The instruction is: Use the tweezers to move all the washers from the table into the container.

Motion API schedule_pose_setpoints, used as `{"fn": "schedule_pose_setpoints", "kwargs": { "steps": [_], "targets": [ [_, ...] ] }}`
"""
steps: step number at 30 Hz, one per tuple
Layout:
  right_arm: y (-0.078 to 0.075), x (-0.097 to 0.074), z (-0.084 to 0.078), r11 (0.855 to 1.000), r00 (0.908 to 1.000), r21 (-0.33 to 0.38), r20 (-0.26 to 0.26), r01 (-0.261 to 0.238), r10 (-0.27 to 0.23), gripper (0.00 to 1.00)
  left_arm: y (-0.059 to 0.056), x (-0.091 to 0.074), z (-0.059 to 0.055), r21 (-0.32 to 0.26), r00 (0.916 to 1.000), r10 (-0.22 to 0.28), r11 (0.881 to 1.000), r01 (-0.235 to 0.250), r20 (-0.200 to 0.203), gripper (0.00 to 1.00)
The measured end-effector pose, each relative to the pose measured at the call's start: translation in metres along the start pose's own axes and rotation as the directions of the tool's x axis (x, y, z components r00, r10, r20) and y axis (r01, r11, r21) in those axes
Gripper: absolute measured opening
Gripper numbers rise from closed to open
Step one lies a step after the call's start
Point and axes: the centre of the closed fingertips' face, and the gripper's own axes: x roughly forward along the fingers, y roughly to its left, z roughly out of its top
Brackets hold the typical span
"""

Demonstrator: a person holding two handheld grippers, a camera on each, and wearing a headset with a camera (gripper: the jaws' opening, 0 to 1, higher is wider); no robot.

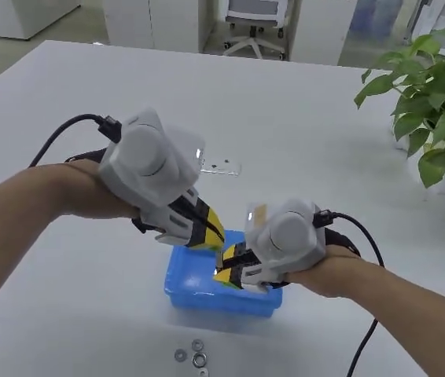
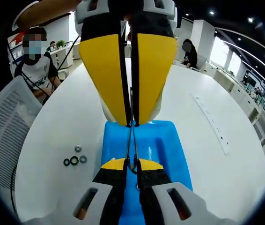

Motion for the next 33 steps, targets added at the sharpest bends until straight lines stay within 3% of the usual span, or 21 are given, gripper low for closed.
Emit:
{"fn": "schedule_pose_setpoints", "kwargs": {
  "steps": [8, 33],
  "targets": [
    [-0.001, 0.007, -0.009, 1.000, 0.9998, 0.009, -0.010, -0.016, 0.016, 0.10, 0.004, 0.009, -0.007, -0.011, 0.9999, -0.010, 1.000, 0.010, -0.001, 0.05],
    [-0.003, 0.012, -0.022, 1.000, 0.9994, -0.001, -0.028, -0.018, 0.017, 0.10, 0.005, 0.022, -0.011, -0.007, 0.9997, -0.022, 1.000, 0.022, -0.004, 0.05]
  ]
}}
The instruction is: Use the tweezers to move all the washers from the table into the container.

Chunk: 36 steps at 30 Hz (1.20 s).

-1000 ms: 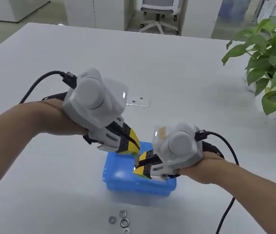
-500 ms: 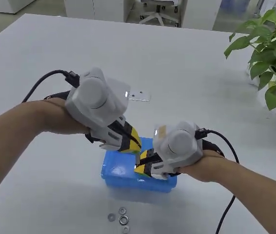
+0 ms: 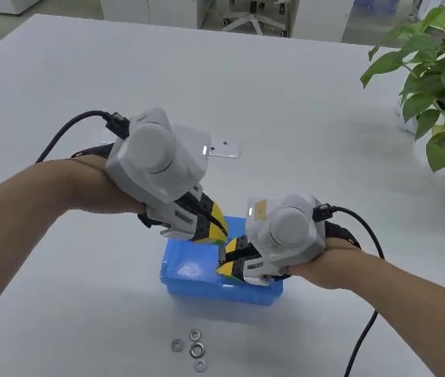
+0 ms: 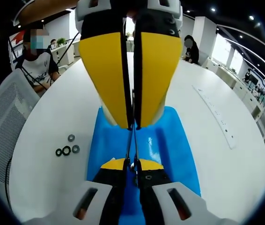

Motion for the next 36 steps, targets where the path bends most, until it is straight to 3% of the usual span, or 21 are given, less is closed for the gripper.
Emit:
{"fn": "schedule_pose_setpoints", "kwargs": {
  "steps": [19, 36],
  "targets": [
    [0.000, -0.006, 0.004, 1.000, 0.9999, -0.013, 0.001, 0.014, -0.014, 0.11, -0.002, -0.005, 0.006, 0.007, 0.9999, 0.011, 1.000, -0.011, 0.005, 0.05],
    [0.009, -0.030, 0.026, 0.998, 0.9983, -0.037, 0.022, 0.055, -0.055, 0.11, -0.014, -0.027, 0.029, 0.036, 0.9992, 0.040, 0.999, -0.040, 0.008, 0.05]
  ]
}}
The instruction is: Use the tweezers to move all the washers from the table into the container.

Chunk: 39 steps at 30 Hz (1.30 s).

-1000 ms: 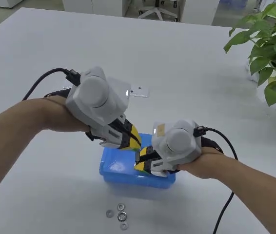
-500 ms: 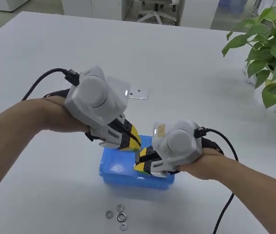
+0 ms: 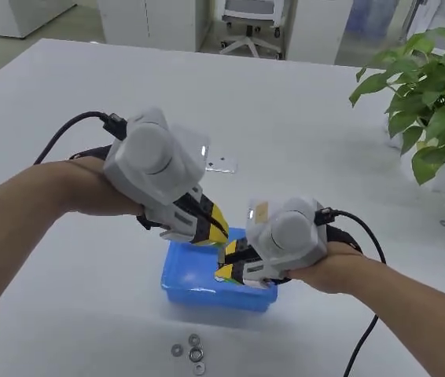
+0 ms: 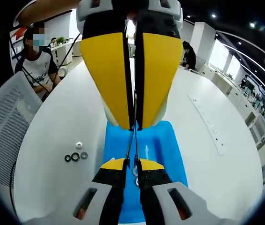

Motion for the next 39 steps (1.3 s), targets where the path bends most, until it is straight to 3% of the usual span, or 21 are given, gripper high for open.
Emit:
{"fn": "schedule_pose_setpoints", "kwargs": {
  "steps": [12, 21, 39],
  "targets": [
    [0.015, -0.014, 0.014, 0.999, 0.9998, -0.029, 0.009, 0.019, -0.018, 0.11, -0.018, -0.014, 0.014, 0.017, 0.9999, 0.011, 1.000, -0.010, -0.009, 0.05],
    [0.033, -0.019, 0.017, 0.999, 0.9996, -0.026, 0.021, 0.021, -0.021, 0.11, -0.037, -0.016, 0.020, 0.028, 0.9997, 0.003, 1.000, -0.002, -0.025, 0.05],
    [0.075, -0.012, 0.011, 1.000, 0.9997, -0.009, 0.020, -0.016, 0.016, 0.11, -0.072, -0.011, 0.008, 0.001, 0.9991, -0.018, 1.000, 0.018, -0.040, 0.05]
  ]
}}
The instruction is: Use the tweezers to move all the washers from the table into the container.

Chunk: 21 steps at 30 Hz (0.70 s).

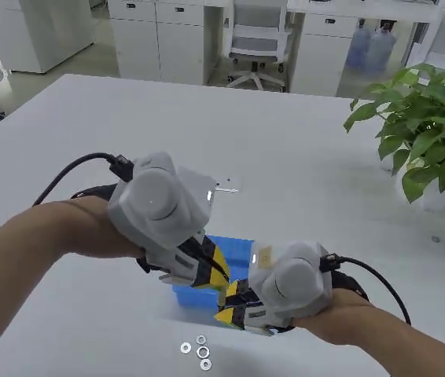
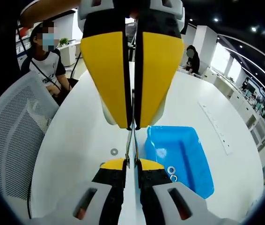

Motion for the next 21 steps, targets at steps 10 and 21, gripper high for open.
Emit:
{"fn": "schedule_pose_setpoints", "kwargs": {
  "steps": [10, 21],
  "targets": [
    [0.020, 0.012, -0.007, 0.999, 0.9992, 0.001, -0.010, -0.038, 0.038, 0.12, -0.019, 0.007, -0.013, -0.035, 0.9999, -0.016, 0.999, 0.016, 0.004, 0.05],
    [0.036, 0.025, -0.011, 0.998, 0.9981, 0.013, 0.001, -0.061, 0.061, 0.12, -0.033, 0.014, -0.024, -0.061, 0.9996, -0.025, 0.998, 0.026, 0.010, 0.05]
  ]
}}
